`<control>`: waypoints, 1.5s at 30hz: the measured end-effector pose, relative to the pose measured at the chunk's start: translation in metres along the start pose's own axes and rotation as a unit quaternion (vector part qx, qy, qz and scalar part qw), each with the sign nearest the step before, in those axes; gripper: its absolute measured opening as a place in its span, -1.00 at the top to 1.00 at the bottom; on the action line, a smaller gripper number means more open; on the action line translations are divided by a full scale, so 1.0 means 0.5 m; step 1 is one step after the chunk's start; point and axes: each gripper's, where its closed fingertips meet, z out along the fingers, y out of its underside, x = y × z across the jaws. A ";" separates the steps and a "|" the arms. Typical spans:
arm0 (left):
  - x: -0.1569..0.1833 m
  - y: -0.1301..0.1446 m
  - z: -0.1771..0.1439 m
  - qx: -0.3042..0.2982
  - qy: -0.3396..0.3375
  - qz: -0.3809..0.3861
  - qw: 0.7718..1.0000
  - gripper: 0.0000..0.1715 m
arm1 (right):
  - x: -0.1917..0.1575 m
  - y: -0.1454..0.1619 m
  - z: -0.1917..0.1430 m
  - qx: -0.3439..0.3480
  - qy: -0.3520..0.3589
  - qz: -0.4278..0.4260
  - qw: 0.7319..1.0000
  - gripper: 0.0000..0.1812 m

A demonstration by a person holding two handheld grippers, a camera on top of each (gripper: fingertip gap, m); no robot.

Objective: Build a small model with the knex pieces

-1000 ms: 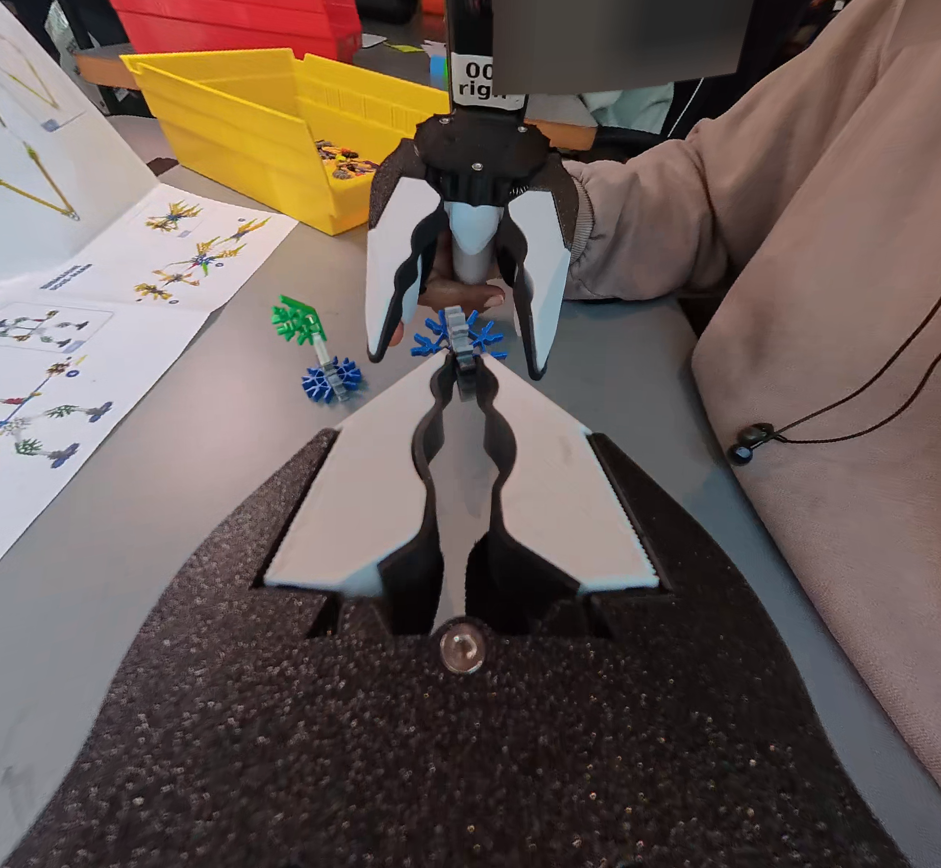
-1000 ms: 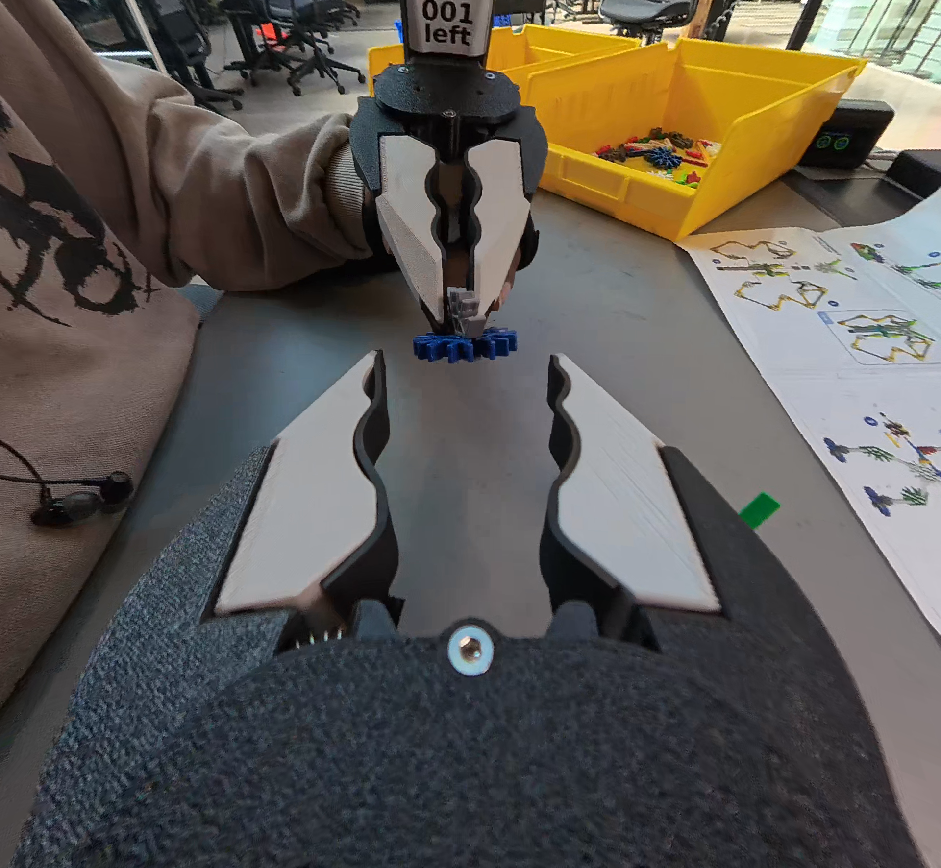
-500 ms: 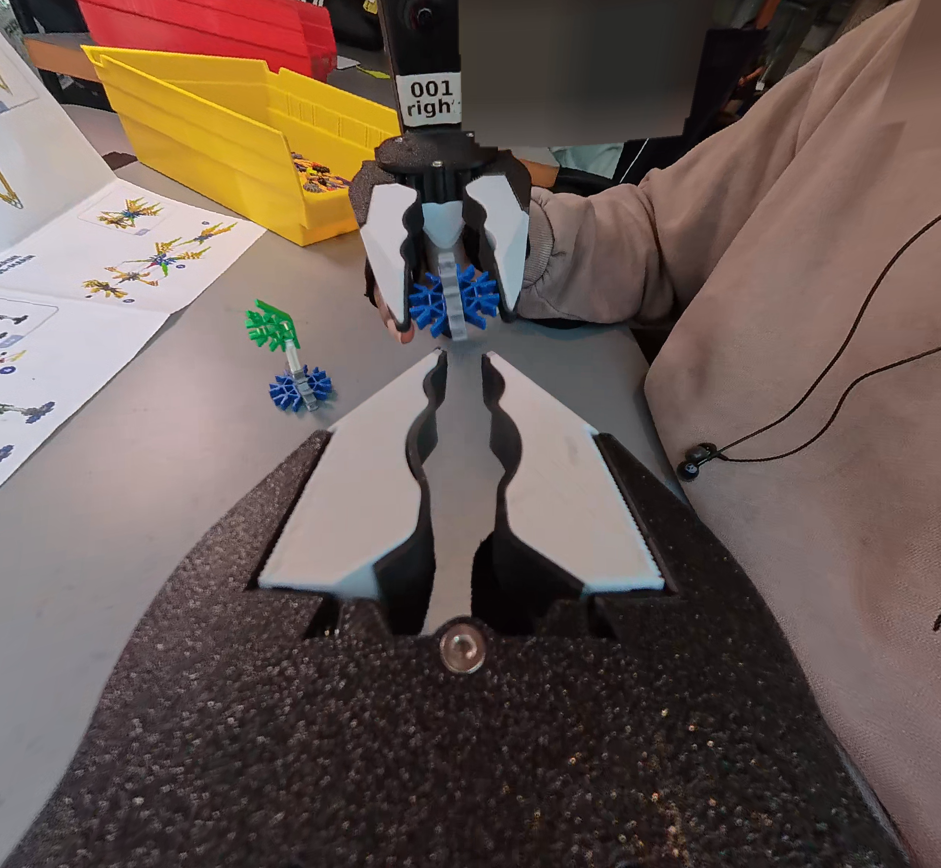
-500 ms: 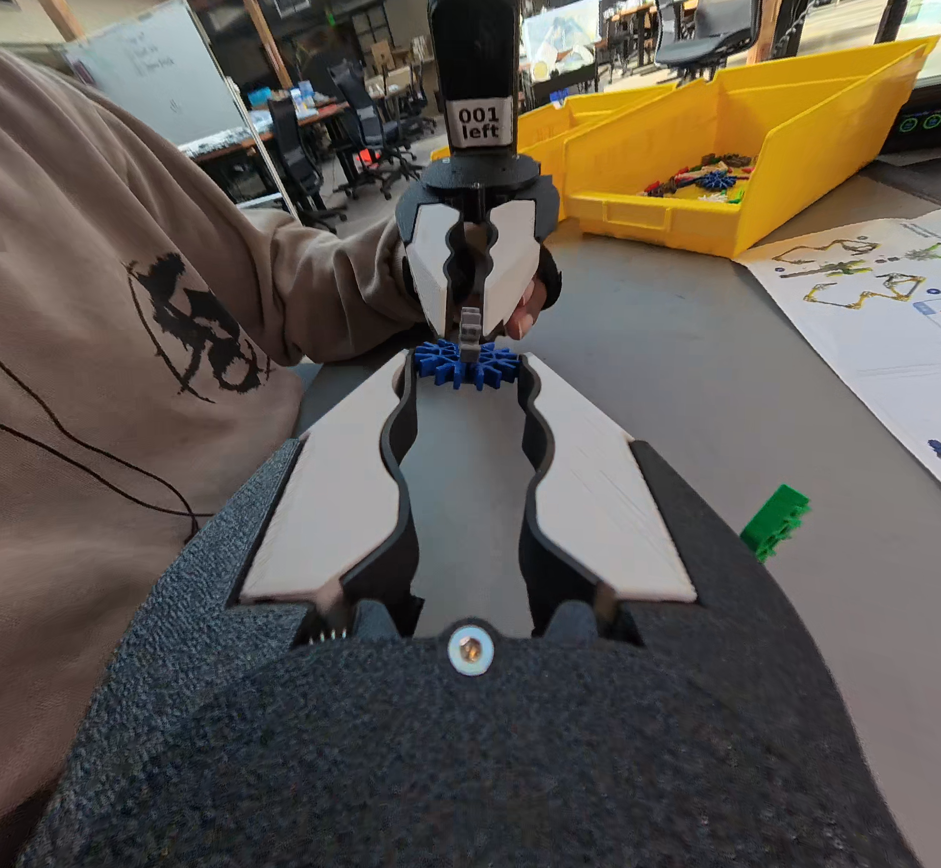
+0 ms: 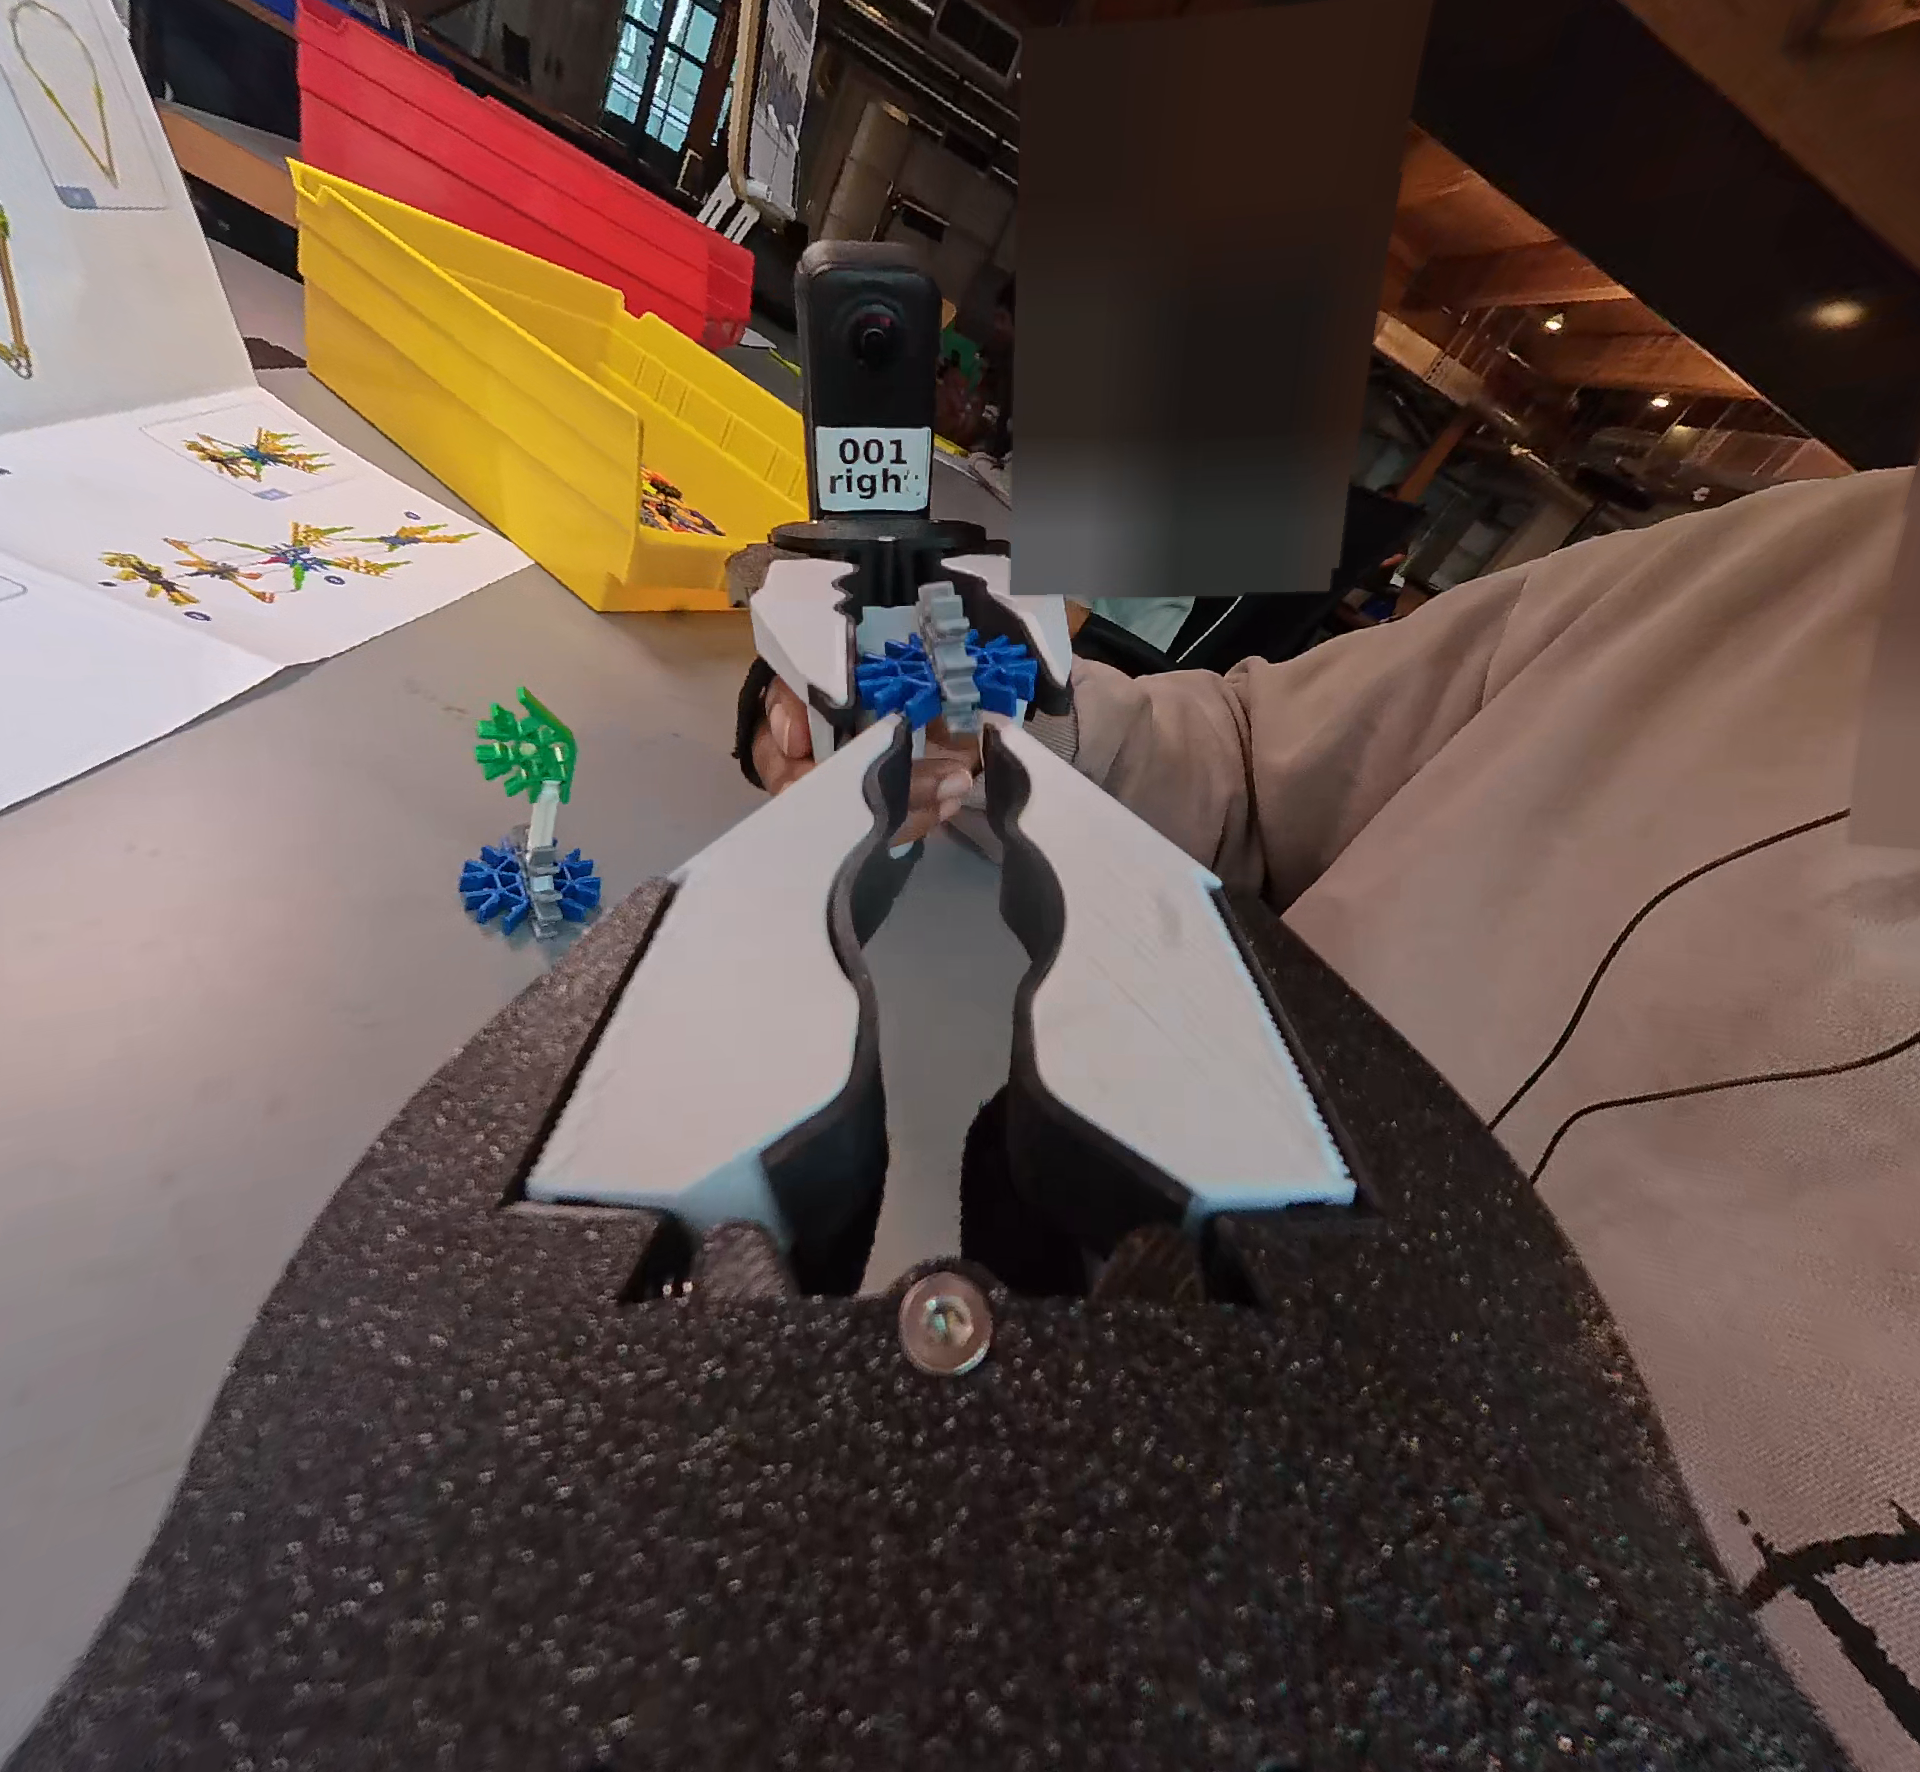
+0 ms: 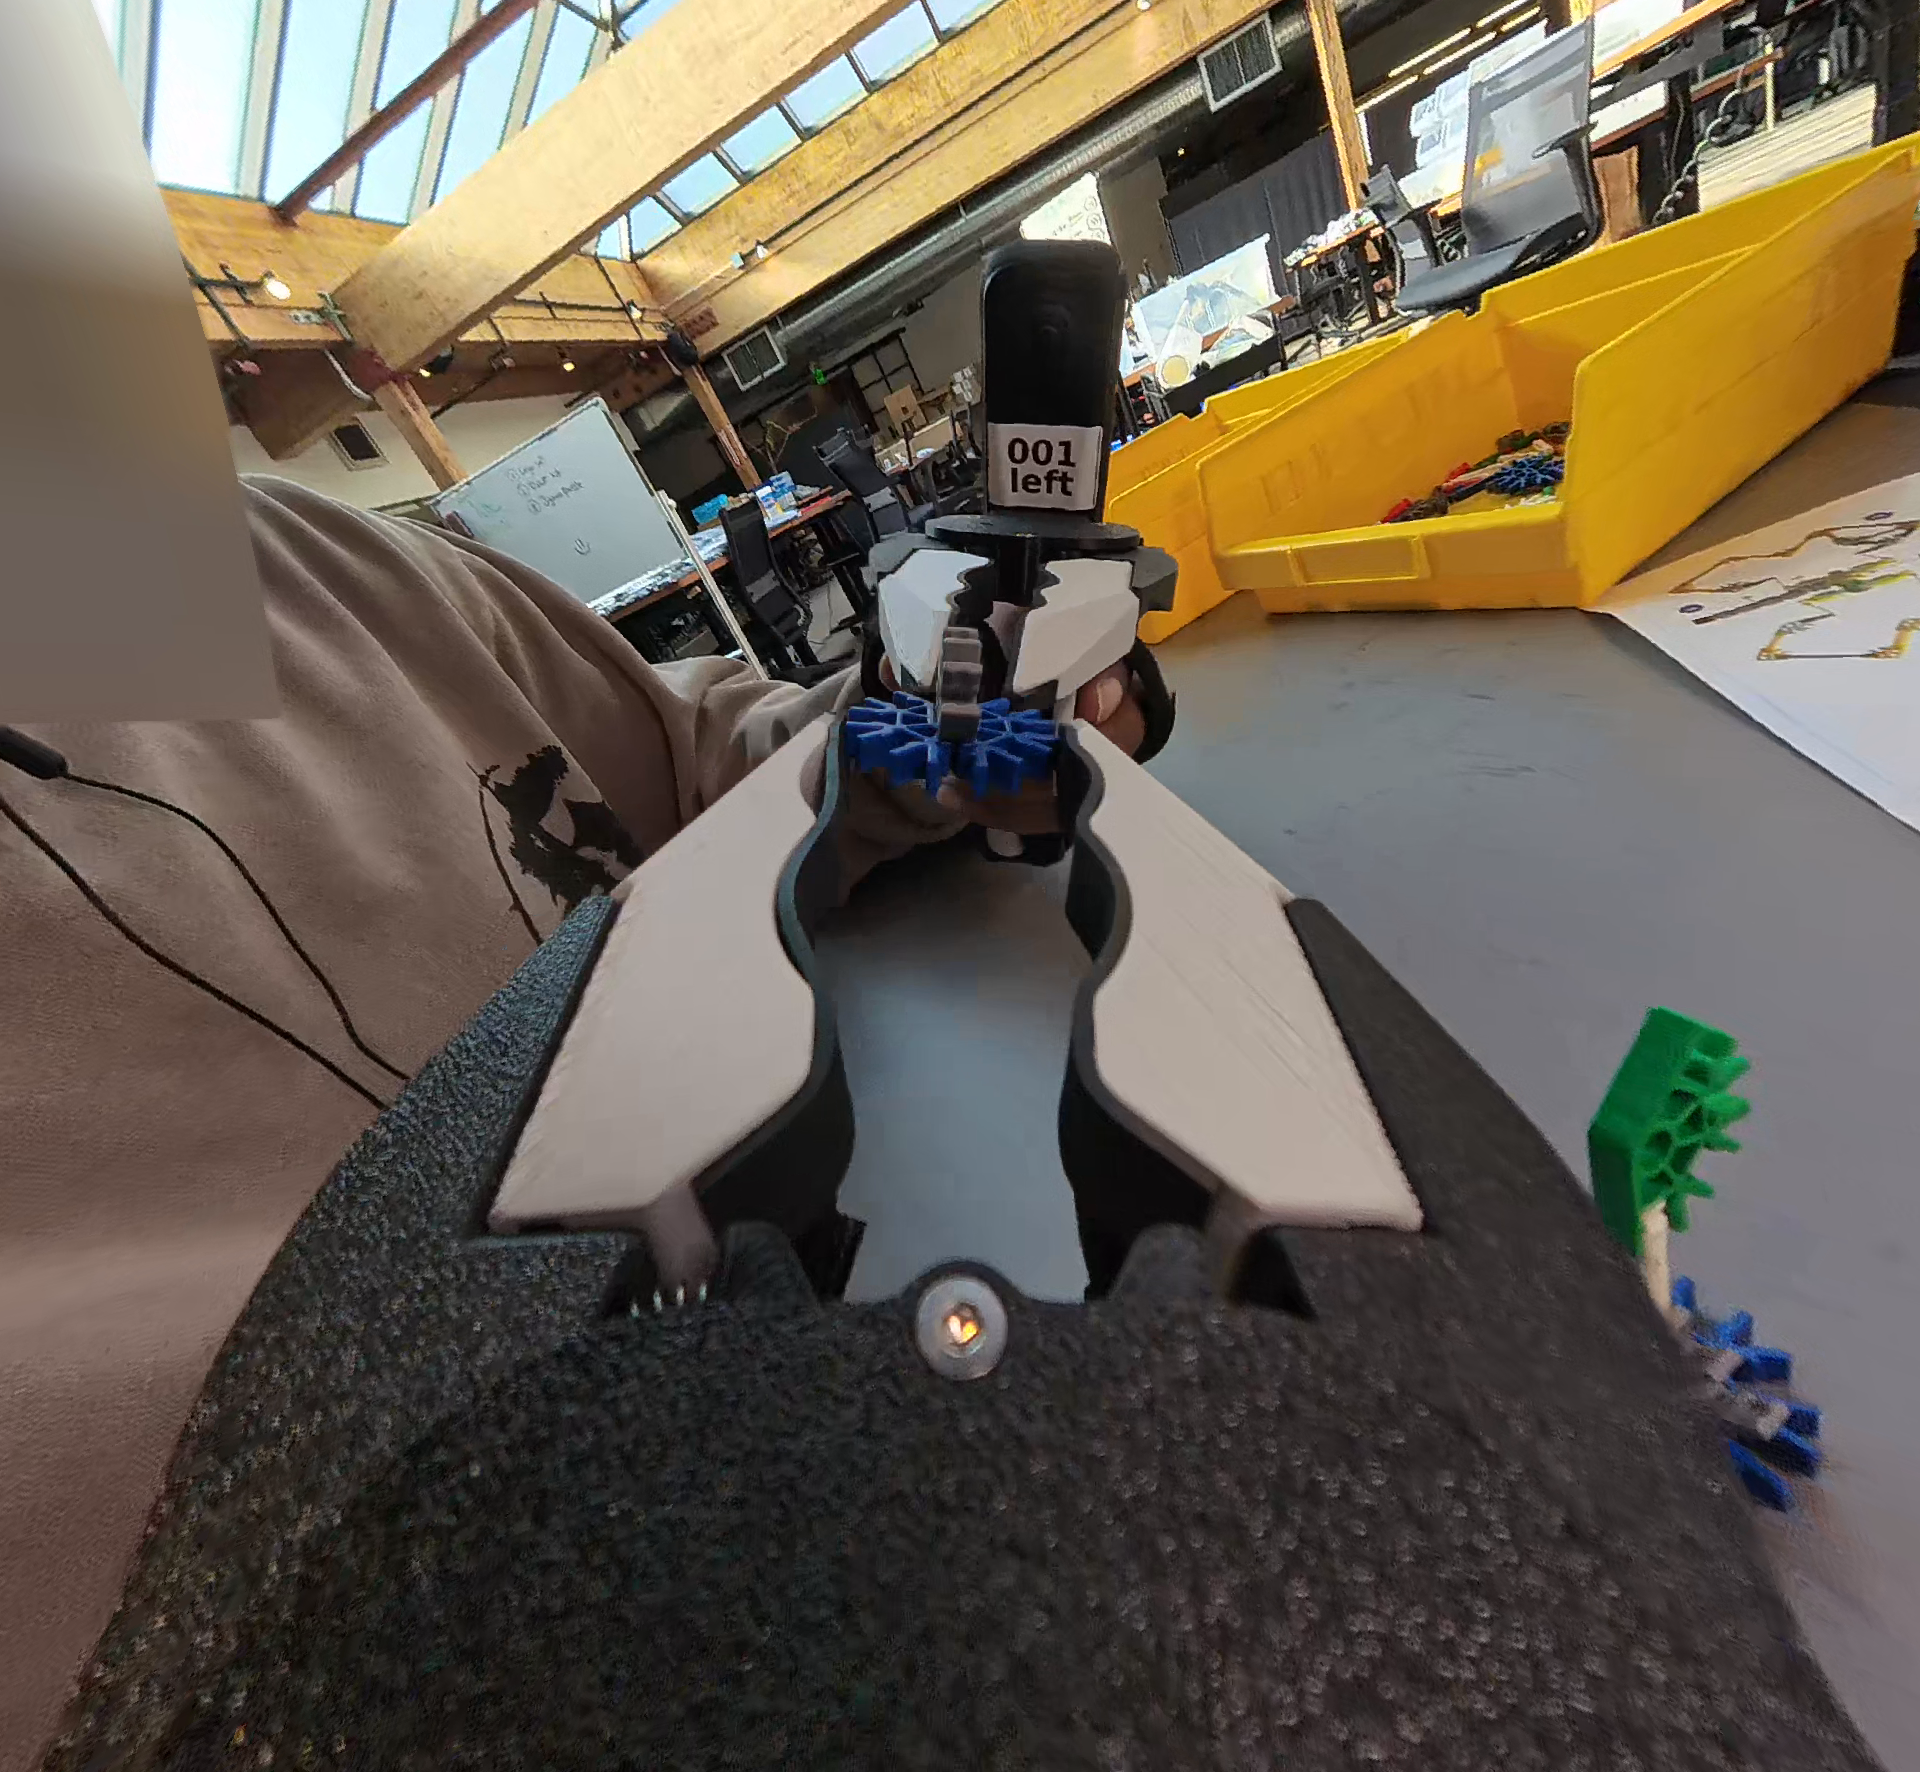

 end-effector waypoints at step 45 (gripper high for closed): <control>-0.074 0.043 -0.061 -0.091 -0.084 0.013 0.992 0.93 | 0.029 0.000 -0.050 -0.091 0.098 -0.113 0.985 0.58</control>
